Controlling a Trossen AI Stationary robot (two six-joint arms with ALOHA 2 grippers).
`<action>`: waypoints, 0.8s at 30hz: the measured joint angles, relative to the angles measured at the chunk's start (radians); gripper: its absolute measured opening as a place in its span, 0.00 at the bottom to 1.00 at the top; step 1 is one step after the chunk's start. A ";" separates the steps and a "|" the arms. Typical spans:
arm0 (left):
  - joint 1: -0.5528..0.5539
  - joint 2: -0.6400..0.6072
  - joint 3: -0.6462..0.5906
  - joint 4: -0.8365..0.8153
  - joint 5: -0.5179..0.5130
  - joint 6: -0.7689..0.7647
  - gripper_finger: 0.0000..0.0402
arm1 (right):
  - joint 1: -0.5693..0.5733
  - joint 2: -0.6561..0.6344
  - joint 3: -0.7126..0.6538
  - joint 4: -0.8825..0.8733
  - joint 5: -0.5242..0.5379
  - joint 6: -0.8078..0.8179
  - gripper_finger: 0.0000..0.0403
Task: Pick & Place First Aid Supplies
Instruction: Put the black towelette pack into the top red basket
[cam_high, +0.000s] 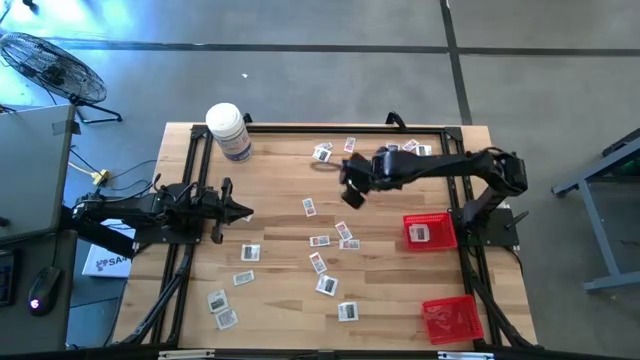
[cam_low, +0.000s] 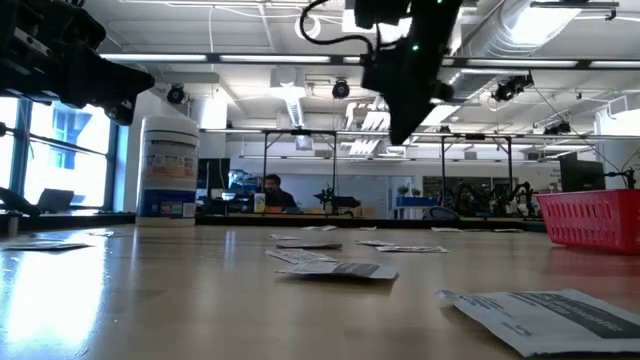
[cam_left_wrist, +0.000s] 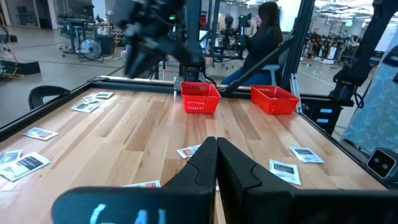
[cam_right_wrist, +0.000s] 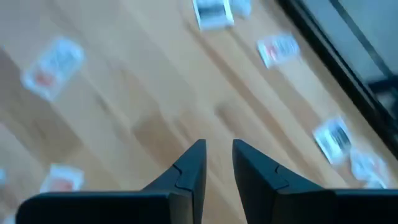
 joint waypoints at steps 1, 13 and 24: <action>0.000 0.000 0.000 0.000 0.000 0.000 0.00 | -0.027 0.000 -0.014 0.045 -0.013 -0.004 0.18; 0.000 0.000 0.000 0.000 0.000 0.000 0.00 | -0.328 0.001 -0.294 0.227 0.023 0.324 0.18; 0.000 0.000 0.000 0.000 0.000 0.000 0.00 | -0.351 0.001 -0.516 0.559 0.197 0.464 0.09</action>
